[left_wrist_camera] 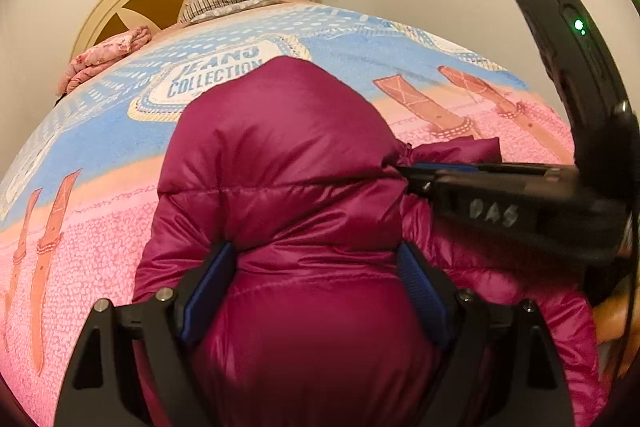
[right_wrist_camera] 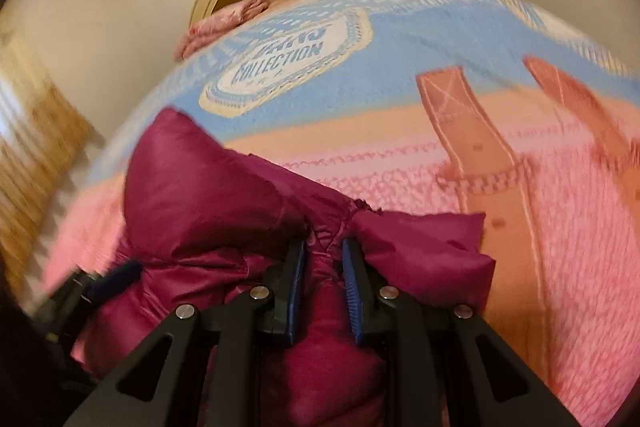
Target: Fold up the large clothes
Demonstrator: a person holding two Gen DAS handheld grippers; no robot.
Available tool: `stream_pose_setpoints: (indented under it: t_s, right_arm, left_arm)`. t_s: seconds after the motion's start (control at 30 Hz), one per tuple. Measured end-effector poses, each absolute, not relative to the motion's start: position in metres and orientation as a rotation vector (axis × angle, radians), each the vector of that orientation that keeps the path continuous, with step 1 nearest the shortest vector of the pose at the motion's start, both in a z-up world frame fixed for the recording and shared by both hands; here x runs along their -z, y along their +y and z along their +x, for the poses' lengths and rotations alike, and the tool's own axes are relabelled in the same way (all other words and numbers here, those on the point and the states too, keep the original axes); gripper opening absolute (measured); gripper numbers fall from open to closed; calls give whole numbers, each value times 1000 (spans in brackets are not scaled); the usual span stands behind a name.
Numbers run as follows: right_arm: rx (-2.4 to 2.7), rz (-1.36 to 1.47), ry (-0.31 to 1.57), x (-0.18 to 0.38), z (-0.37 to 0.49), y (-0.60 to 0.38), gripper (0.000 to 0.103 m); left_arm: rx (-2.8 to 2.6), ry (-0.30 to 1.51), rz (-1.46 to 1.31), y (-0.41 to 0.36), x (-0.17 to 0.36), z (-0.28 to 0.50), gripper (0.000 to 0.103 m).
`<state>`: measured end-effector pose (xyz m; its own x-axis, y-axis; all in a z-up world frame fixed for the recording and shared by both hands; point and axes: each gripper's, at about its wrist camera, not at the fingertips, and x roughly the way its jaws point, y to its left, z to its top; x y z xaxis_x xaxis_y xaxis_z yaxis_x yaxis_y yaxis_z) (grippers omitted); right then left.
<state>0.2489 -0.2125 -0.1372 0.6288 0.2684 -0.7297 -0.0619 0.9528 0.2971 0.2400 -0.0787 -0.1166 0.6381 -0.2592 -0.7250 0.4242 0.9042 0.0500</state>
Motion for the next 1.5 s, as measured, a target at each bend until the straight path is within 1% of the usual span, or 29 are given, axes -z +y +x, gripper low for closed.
stream_pose_setpoints:
  t_s: [0.1, 0.2, 0.27, 0.37, 0.43, 0.5, 0.53, 0.57, 0.73, 0.77, 0.8, 0.83, 0.87, 0.9, 1.03, 1.13, 1.2, 1.33, 1.5]
  right_arm:
    - [-198, 306, 867, 140, 252, -220, 19]
    - [-186, 288, 870, 135, 252, -218, 19]
    - [-183, 281, 871, 128, 246, -218, 22]
    - [-173, 429, 858, 111, 219, -243, 23]
    - [-168, 510, 819, 98, 191, -261, 34]
    - [-146, 539, 787, 87, 163, -273, 72]
    - [-145, 558, 761, 83, 147, -278, 78]
    - [-158, 577, 742, 81, 135, -283, 80]
    - [-213, 693, 783, 96, 107, -291, 80]
    - [-230, 720, 793, 100, 108, -291, 80]
    - [-252, 737, 797, 102, 110, -290, 80]
    - [-268, 740, 796, 103, 113, -287, 80]
    - [-278, 738, 792, 105, 115, -283, 80]
    - [-288, 734, 788, 106, 119, -279, 80]
    - [-286, 712, 825, 124, 133, -263, 80]
    - [-297, 659, 820, 133, 135, -250, 80]
    - [-314, 595, 822, 134, 135, -238, 80]
    - [-325, 568, 816, 139, 140, -232, 80]
    - [-296, 472, 819, 140, 150, -213, 80]
  left_arm:
    - [386, 790, 228, -80, 118, 240, 87]
    - [384, 789, 232, -79, 117, 238, 87]
    - [385, 787, 232, -79, 117, 237, 87]
    - [392, 785, 213, -77, 117, 237, 87]
    - [397, 783, 206, -75, 117, 237, 87]
    - [405, 783, 195, -74, 116, 236, 87]
    - [414, 786, 184, -72, 114, 235, 87]
    - [426, 790, 173, -69, 112, 234, 87]
    - [530, 830, 63, -37, 85, 227, 87]
    - [536, 813, 32, -24, 76, 226, 90]
    - [529, 796, 9, -11, 69, 226, 97]
    - [514, 778, -13, 2, 63, 229, 101]
    - [506, 768, -29, 11, 61, 231, 103]
    - [507, 768, -50, 21, 62, 235, 103]
    - [534, 874, -88, 29, 93, 252, 103]
    - [574, 895, -93, 26, 114, 254, 103]
    - [600, 913, -145, 30, 121, 259, 103]
    - [649, 1004, -287, 42, 140, 278, 103]
    - [665, 969, -273, 38, 141, 273, 103]
